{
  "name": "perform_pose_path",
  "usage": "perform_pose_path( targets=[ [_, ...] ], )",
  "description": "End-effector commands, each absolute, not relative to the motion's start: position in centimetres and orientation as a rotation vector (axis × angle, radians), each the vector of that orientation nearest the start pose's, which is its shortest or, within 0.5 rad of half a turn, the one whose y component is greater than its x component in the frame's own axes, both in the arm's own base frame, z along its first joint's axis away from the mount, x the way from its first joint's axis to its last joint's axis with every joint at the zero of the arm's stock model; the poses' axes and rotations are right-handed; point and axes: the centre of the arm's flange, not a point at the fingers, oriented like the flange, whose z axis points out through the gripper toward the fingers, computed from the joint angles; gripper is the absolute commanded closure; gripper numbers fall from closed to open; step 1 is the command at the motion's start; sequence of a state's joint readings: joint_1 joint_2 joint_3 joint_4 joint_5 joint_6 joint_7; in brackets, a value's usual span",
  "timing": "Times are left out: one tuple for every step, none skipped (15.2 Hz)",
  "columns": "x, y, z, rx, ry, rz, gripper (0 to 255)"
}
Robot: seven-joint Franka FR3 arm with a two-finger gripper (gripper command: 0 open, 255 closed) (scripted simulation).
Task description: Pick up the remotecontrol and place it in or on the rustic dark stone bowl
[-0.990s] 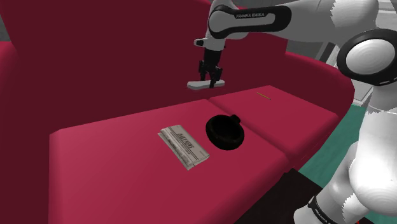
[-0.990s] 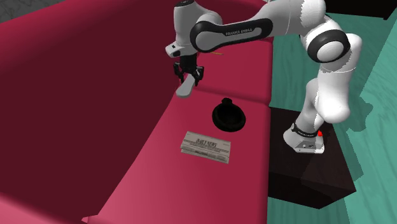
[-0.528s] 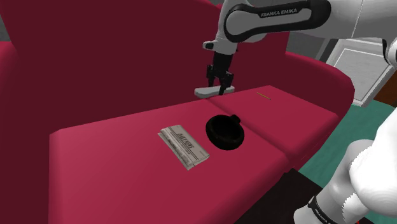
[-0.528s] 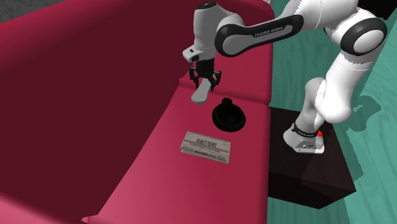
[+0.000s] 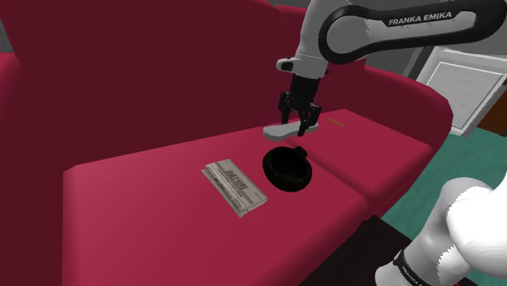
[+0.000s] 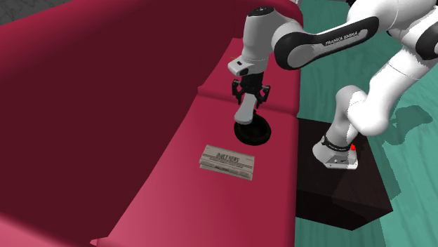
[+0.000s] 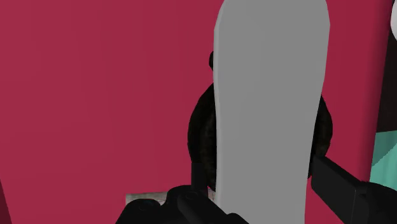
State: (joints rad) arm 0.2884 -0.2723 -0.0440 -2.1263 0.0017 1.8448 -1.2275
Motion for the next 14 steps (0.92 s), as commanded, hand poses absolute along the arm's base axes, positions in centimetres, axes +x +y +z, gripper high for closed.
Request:
perform_pose_path(
  targets=[
    [43.0, 12.0, 52.4, -2.316, -2.099, 0.003, 255],
    [43.0, 12.0, 51.9, -2.316, -2.099, 0.003, 255],
    [43.0, 12.0, 51.4, -2.316, -2.099, 0.003, 255],
    [43.0, 12.0, 50.8, -2.316, -2.099, 0.003, 255],
    [43.0, 12.0, 50.3, -2.316, -2.099, 0.003, 255],
    [43.0, 12.0, 49.8, -2.316, -2.099, 0.003, 255],
    [43.0, 12.0, 49.2, -2.316, -2.099, 0.003, 255],
    [43.0, 12.0, 48.7, -2.316, -2.099, 0.003, 255],
    [43.0, 12.0, 48.2, -2.316, -2.099, 0.003, 255],
    [43.0, 12.0, 47.7, -2.316, -2.099, 0.003, 255],
    [43.0, 12.0, 47.1, -2.316, -2.099, 0.003, 255],
    [43.0, 12.0, 46.6, -2.316, -2.099, 0.003, 255],
    [43.0, 12.0, 46.1, -2.316, -2.099, 0.003, 255],
    [43.0, 12.0, 45.5, -2.316, -2.099, 0.003, 255]
  ],
)
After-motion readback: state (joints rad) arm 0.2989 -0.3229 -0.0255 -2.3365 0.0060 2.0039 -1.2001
